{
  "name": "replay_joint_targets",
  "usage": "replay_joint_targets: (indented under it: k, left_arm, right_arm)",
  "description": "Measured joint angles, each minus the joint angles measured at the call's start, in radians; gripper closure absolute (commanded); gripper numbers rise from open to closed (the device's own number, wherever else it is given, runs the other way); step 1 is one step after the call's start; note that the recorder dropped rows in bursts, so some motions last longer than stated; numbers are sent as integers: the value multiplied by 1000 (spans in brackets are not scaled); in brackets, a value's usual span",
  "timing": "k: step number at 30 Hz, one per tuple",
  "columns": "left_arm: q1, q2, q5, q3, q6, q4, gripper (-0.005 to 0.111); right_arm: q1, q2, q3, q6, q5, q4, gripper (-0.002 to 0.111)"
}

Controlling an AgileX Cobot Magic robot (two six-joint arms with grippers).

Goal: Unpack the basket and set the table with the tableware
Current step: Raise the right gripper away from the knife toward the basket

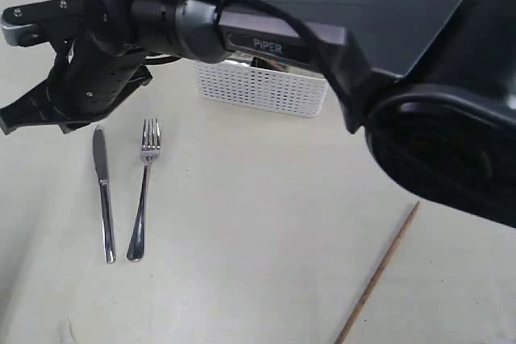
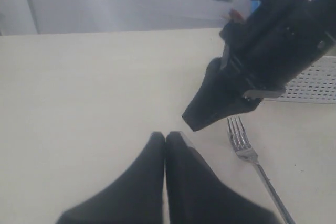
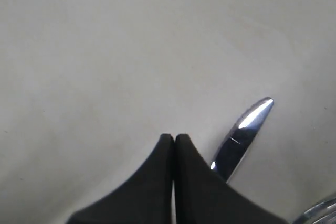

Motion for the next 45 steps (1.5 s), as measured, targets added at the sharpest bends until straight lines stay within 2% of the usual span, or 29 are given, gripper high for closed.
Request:
replay_joint_targets:
  k: [9,21,27,35,45]
  left_arm:
    - [0,0,0,0,0,0,107]
    - [0,0,0,0,0,0,107]
    - [0,0,0,0,0,0,107]
    - [0,0,0,0,0,0,107]
    - [0,0,0,0,0,0,107]
  right_arm:
    - [2,151,-169,44,167,-33,109]
    - [2,256,-308,112,208,-143,109]
    - [5,258,-316,149,220,-193,109]
    - [5,240,-316,68,258,-136,109]
    - [5,129,-316,7,443,-205,109]
